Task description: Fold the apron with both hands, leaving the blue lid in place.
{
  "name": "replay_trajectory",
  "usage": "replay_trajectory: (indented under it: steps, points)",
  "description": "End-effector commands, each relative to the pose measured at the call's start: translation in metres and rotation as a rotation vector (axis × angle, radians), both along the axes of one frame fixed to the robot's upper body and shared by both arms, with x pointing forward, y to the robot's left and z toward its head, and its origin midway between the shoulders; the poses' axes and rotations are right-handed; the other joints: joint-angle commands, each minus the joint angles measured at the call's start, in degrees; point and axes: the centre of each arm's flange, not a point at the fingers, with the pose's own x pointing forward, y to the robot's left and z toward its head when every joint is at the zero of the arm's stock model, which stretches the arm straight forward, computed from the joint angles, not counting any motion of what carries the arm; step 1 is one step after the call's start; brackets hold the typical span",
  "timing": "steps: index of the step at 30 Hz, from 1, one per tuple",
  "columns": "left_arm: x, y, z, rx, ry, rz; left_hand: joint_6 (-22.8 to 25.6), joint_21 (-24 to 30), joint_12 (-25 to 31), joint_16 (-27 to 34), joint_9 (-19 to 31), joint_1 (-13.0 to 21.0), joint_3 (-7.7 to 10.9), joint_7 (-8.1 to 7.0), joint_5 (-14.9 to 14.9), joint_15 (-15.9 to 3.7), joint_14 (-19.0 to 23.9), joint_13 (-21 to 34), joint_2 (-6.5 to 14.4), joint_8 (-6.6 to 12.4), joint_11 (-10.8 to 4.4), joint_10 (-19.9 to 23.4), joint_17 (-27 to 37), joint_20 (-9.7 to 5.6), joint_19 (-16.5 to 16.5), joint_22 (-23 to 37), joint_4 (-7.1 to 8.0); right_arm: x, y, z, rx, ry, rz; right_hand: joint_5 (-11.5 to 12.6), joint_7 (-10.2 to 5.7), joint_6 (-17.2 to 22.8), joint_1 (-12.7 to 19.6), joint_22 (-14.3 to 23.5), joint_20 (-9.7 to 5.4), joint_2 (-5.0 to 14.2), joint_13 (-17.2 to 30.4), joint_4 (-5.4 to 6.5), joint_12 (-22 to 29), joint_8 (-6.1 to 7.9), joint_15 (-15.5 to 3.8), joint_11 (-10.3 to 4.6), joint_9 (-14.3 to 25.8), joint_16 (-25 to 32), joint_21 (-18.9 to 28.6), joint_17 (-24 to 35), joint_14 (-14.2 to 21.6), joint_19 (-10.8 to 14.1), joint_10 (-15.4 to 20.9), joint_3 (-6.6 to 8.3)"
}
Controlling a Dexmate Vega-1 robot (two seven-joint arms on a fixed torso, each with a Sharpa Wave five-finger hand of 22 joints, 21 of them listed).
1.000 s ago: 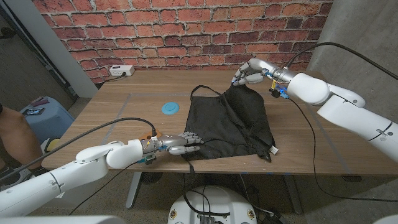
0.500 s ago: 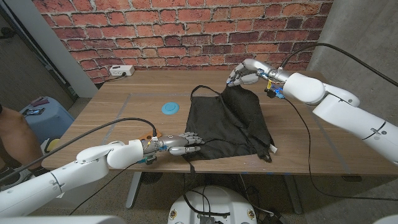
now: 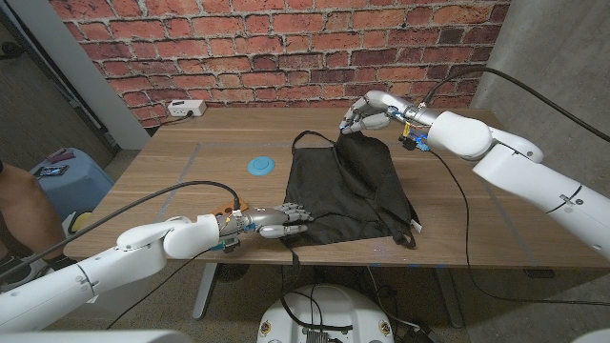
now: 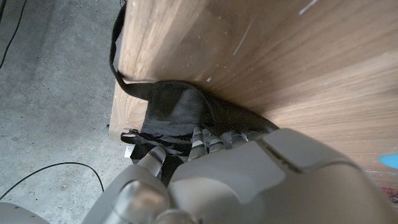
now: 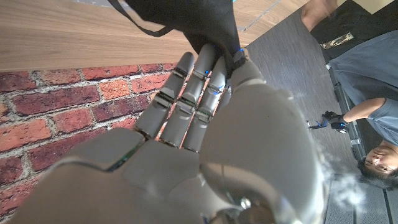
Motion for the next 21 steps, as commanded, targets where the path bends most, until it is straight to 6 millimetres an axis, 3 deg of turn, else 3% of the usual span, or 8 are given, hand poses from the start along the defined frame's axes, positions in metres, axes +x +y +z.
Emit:
replay_trajectory:
  steps: [1, 21]
  points:
    - [-0.001, 0.002, 0.000, -0.003, -0.002, -0.001, 0.4, 0.2, 0.0, -0.2, 0.2, -0.4, 0.60, -0.14, 0.0, -0.15, -1.6, 0.1, 0.2, -0.08, -0.21, 0.1, 0.1, 0.16, -4.9, 0.1, -0.08, -0.001, 0.014, -0.007, -0.018, 0.026, 0.041, -0.2, 0.08, 0.4, 0.5, 0.1, 0.25, 0.18, 0.0, -0.20, -0.1, -0.36, -4.35, 0.06, 0.2, -0.1, 0.4, 0.3, 0.8, 0.7, 0.5, -0.31]
    - [-0.001, 0.001, -0.004, -0.018, 0.006, -0.003, 0.4, 0.2, 0.0, -0.2, 0.2, -0.4, 0.74, -0.15, 0.0, -0.14, -1.7, 0.1, 0.3, -0.09, -0.06, 0.0, 0.1, 0.18, -4.9, 0.1, -0.09, 0.001, 0.046, -0.015, -0.065, 0.060, 0.100, -0.4, 0.26, 0.5, 0.3, 0.1, 0.33, 0.37, 0.2, -0.03, -0.4, -0.68, -4.27, 0.10, 0.0, -0.9, 0.4, 0.2, 1.2, 0.6, 0.5, -0.90]
